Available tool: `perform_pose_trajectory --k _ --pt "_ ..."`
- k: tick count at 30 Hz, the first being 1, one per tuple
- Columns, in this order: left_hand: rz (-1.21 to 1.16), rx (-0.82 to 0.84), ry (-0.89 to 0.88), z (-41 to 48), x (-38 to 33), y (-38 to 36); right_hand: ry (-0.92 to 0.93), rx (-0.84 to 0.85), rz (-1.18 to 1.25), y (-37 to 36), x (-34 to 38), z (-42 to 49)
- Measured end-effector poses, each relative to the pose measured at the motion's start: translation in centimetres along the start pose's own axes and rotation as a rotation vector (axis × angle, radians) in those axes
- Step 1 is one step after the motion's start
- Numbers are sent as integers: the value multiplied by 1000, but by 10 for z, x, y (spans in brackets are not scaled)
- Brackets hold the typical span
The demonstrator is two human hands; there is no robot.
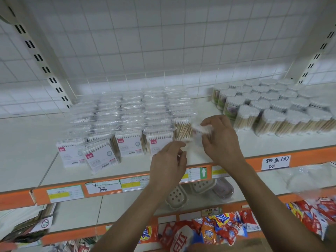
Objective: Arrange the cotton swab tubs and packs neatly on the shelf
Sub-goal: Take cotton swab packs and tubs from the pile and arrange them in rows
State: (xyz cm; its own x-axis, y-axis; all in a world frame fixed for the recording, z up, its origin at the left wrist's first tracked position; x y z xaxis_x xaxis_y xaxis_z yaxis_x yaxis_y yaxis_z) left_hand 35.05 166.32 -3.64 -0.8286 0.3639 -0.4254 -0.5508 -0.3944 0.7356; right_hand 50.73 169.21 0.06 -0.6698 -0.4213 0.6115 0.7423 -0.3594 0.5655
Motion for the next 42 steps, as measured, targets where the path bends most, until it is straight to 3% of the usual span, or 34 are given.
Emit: perform_pose_trajectory --k 4,9,13,18,24,29,33,38,42 --pt "12 -11 9 -1 3 1 -82 131 234 -6 -6 8" --pt "77 -4 18 -1 8 4 -137 123 253 -26 -18 14" --pt "150 40 65 0 14 8 -16 198 90 -36 -22 11" --pt "225 2 5 0 18 9 -24 127 15 -38 -17 7" --pt "229 -17 -55 1 22 9 -44 168 -28 -44 -13 6" --pt "151 -76 -61 -4 24 24 82 -62 -154 -33 8 -5" --pt "186 -243 -35 -14 44 50 221 -146 -51 -46 45 -11" --pt "362 -478 69 -28 82 91 342 -19 35 -85 86 -19" --pt "448 -460 269 -40 111 108 347 174 93 -117 114 -26"
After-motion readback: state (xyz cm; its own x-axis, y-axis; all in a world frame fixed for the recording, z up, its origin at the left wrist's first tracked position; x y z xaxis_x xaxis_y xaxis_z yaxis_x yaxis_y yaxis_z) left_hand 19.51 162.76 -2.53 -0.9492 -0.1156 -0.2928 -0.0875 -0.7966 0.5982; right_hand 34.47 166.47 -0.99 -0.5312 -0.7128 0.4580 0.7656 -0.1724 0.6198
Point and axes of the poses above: each hand's wrist, its own z-axis towards the middle knuckle, its own y-axis out of the back of the hand, x = y × z, the point moved 4 cm from there along z, towards the middle knuckle, and after that the axes turned 7 degrees about z, right-handed, at the moved point
